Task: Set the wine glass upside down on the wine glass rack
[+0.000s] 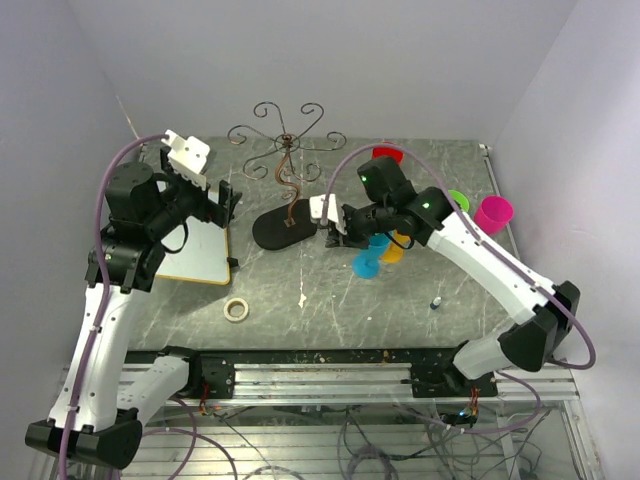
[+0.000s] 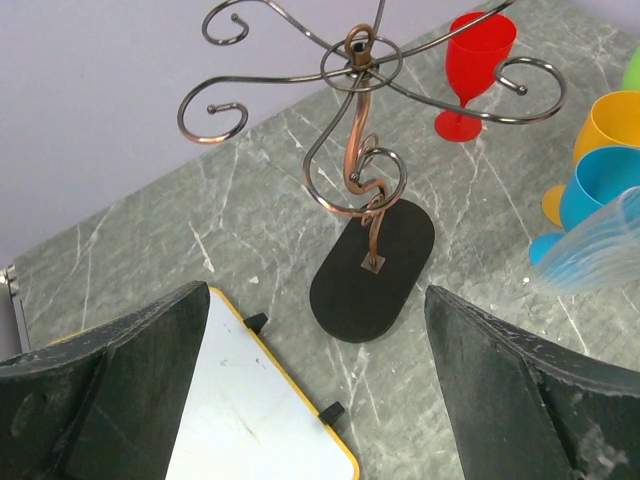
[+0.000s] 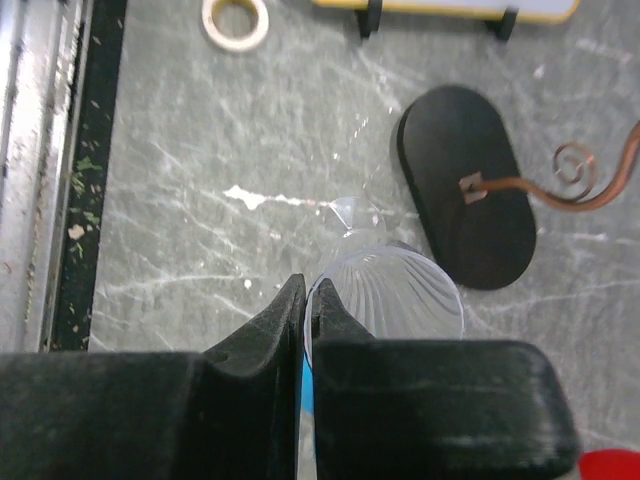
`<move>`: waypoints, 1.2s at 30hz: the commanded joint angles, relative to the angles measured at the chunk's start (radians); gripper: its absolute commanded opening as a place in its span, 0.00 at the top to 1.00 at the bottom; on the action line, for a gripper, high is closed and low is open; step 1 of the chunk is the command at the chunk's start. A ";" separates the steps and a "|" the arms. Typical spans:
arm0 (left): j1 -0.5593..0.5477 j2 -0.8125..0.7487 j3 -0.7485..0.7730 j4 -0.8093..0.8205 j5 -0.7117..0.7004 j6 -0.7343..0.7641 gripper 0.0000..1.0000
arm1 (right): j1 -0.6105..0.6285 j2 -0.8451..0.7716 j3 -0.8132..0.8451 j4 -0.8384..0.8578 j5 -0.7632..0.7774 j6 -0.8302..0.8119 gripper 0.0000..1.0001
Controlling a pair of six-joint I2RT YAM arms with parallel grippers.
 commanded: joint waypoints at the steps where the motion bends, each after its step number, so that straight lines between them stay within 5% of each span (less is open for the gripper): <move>1: 0.010 -0.023 0.025 -0.061 -0.076 -0.036 0.02 | 0.006 -0.069 0.078 -0.030 -0.137 0.017 1.00; 10: 0.034 -0.097 0.048 -0.161 -0.083 -0.126 0.07 | 0.004 -0.120 0.254 0.025 -0.299 0.165 1.00; 22: 0.078 -0.044 0.218 -0.203 0.142 -0.439 0.10 | 0.003 -0.012 0.602 0.144 -0.237 0.407 1.00; 36: 0.089 0.021 0.157 -0.086 0.261 -0.585 0.34 | 0.005 -0.034 0.581 0.214 -0.134 0.449 1.00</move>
